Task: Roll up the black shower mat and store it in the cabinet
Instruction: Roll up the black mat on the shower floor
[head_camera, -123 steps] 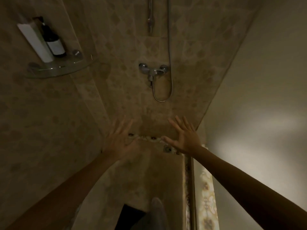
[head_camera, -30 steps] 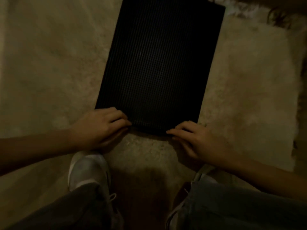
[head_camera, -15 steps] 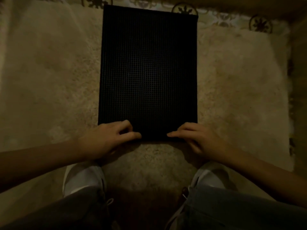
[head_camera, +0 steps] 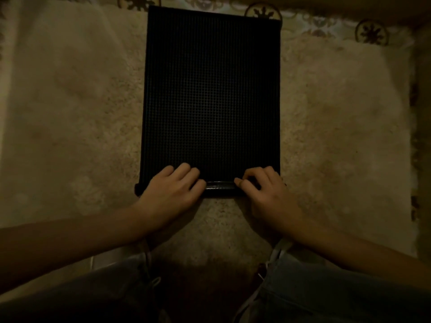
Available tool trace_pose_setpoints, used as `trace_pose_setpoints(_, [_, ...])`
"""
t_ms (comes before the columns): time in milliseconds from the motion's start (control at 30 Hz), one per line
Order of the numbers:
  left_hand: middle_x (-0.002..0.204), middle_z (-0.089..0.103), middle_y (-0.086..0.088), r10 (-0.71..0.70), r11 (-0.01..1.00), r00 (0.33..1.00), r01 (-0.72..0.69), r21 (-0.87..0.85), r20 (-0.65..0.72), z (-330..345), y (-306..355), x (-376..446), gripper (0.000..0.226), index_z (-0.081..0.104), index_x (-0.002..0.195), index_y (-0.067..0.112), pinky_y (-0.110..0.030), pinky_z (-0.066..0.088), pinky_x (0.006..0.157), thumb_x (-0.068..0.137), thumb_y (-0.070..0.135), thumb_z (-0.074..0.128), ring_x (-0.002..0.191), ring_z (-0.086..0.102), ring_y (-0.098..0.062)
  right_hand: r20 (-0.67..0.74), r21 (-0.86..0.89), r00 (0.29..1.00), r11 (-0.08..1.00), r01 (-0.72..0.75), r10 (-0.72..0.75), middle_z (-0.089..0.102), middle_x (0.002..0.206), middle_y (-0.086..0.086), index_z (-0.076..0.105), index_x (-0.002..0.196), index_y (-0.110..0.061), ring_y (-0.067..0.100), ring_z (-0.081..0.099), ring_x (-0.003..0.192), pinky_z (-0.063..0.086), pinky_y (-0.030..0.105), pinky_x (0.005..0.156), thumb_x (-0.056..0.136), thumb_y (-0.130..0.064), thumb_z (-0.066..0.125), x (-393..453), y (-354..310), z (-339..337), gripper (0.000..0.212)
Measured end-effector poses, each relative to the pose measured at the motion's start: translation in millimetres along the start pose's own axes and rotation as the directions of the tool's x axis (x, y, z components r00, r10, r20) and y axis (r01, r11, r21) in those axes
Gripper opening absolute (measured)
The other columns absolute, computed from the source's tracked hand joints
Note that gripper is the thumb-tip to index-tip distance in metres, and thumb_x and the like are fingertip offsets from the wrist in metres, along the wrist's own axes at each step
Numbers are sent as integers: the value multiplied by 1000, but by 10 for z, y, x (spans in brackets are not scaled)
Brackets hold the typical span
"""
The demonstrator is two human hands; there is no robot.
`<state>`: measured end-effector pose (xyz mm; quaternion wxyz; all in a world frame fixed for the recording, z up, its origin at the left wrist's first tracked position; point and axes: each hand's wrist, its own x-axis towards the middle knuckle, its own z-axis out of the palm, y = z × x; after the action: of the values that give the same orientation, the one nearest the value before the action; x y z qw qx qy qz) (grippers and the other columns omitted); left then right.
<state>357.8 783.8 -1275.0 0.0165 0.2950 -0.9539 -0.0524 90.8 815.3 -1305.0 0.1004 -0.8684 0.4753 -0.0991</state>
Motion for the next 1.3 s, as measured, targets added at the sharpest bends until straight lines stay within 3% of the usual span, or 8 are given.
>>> trace_pose_setpoints(233, [103, 64, -22, 65, 991, 993, -76, -107, -102, 257, -197, -227, 34, 57, 122, -2, -39, 55, 66, 102, 14, 35, 81, 58, -31, -68, 14, 995, 997, 75, -74, 64, 102, 18, 56, 119, -7, 30, 54, 80, 49, 43, 62, 93, -7, 64, -39, 126, 89, 27])
trace_pose_setpoints(367, [107, 58, -18, 34, 961, 993, -62, -269, -109, 288, -217, -213, 38, 52, 125, 3, -36, 49, 68, 100, 32, 52, 84, 52, -27, -25, 8, 987, 988, 156, -156, 56, 114, 14, 52, 127, -13, 25, 48, 84, 46, 40, 65, 99, -27, 54, -37, 140, 55, 32])
trace_pose_setpoints(467, [106, 57, -18, 40, 958, 989, -78, -275, -142, 279, -230, -208, 37, 52, 128, 7, -33, 49, 60, 102, 34, 53, 80, 53, -25, -31, -37, 980, 980, 194, -195, 49, 119, 11, 51, 132, -21, 24, 50, 85, 46, 37, 65, 105, -41, 49, -25, 131, 71, 34])
trace_pose_setpoints(667, [106, 65, -19, 101, 973, 988, -123, -197, -117, 264, -332, -189, 37, 62, 129, 2, -33, 49, 55, 108, 19, 37, 81, 57, -28, -64, -56, 975, 976, 210, -213, 63, 110, 11, 60, 131, -16, 25, 54, 85, 42, 36, 64, 100, -35, 63, -32, 189, 127, 37])
trace_pose_setpoints(767, [104, 67, -19, 77, 965, 994, -94, -245, -80, 249, -340, -173, 39, 66, 127, 2, -34, 51, 54, 105, 30, 52, 80, 60, -28, -31, -1, 982, 983, 185, -185, 65, 109, 13, 64, 129, -13, 26, 54, 85, 43, 38, 65, 98, -35, 67, -7, 185, 83, 38])
trace_pose_setpoints(967, [119, 43, -14, 145, 954, 989, -131, -269, 32, 238, -486, -196, 52, 40, 142, 21, -31, 44, 49, 92, 32, 48, 91, 46, -25, 39, 94, 980, 977, 189, -193, 62, 100, 16, 65, 129, -8, 26, 53, 79, 46, 40, 61, 103, -34, 57, 139, 251, -26, 38])
trace_pose_setpoints(1200, [116, 51, -13, 174, 944, 985, -162, -289, 14, 196, -613, -89, 46, 42, 141, 16, -30, 42, 44, 97, 29, 43, 85, 57, -28, 58, 60, 978, 979, 197, -201, 57, 90, 10, 65, 131, -11, 21, 45, 75, 34, 29, 56, 108, -36, 45, 269, 335, -91, 39])
trace_pose_setpoints(1300, [119, 48, -10, 186, 929, 982, -180, -323, -11, 195, -624, -76, 43, 43, 141, 13, -31, 43, 44, 100, 26, 43, 87, 56, -26, 73, 46, 981, 983, 177, -180, 58, 97, 12, 64, 133, -16, 22, 47, 75, 39, 30, 52, 107, -39, 45, 285, 344, -111, 39])
